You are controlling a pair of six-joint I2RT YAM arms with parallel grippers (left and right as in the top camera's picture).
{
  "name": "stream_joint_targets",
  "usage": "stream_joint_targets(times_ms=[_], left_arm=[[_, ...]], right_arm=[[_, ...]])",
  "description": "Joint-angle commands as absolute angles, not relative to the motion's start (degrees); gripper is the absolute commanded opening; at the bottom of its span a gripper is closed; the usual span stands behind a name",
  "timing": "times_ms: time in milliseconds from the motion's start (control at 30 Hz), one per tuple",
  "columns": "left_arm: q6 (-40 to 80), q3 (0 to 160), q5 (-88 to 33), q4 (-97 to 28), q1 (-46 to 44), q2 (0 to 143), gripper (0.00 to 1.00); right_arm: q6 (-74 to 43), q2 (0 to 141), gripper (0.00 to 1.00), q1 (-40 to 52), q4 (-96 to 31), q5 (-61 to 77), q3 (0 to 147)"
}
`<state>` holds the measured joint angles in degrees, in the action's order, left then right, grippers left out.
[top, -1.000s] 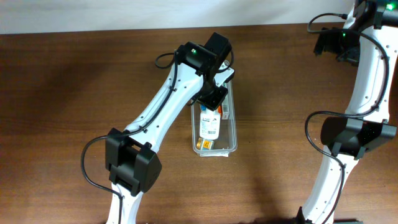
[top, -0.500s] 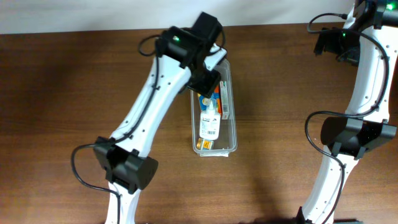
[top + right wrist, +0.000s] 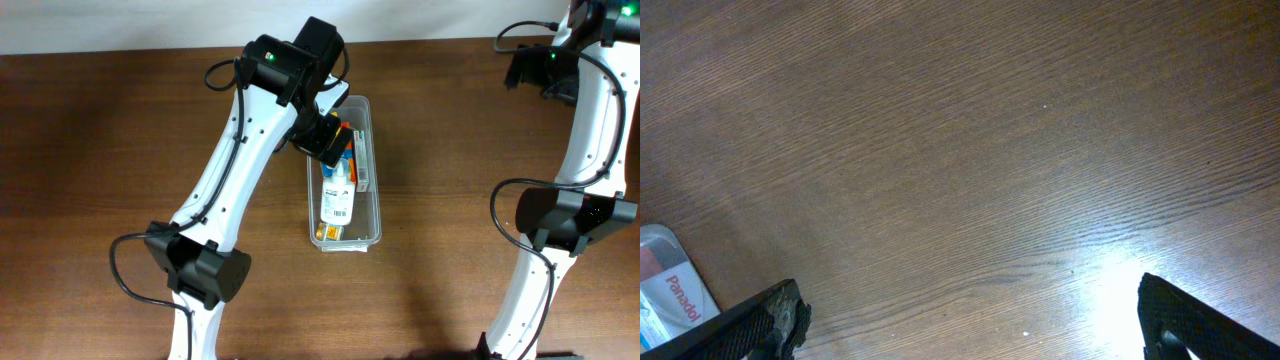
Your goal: Pack container
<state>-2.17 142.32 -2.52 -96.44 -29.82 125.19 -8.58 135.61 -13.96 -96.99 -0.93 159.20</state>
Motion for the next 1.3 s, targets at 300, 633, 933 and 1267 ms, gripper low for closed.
stream_joint_targets(times_ms=[300, 633, 933, 1267], left_arm=[[-2.2, 143.3, -2.2, -96.7, -29.8, 125.3, 0.99], [-2.2, 143.3, -2.2, -94.9, -29.9, 125.3, 0.99], [-2.2, 143.3, -2.2, -91.1, -29.9, 125.3, 0.99], [-2.2, 143.3, -2.2, -90.7, -29.9, 125.3, 0.99]], right_arm=[[-8.6, 135.2, 0.98, -13.9, -97.3, -0.6, 159.0], [-8.6, 135.2, 0.98, -13.9, -97.3, -0.6, 159.0], [-8.6, 135.2, 0.98, -13.9, -97.3, -0.6, 159.0], [-8.7, 135.2, 0.98, -13.9, -97.3, -0.6, 159.0]])
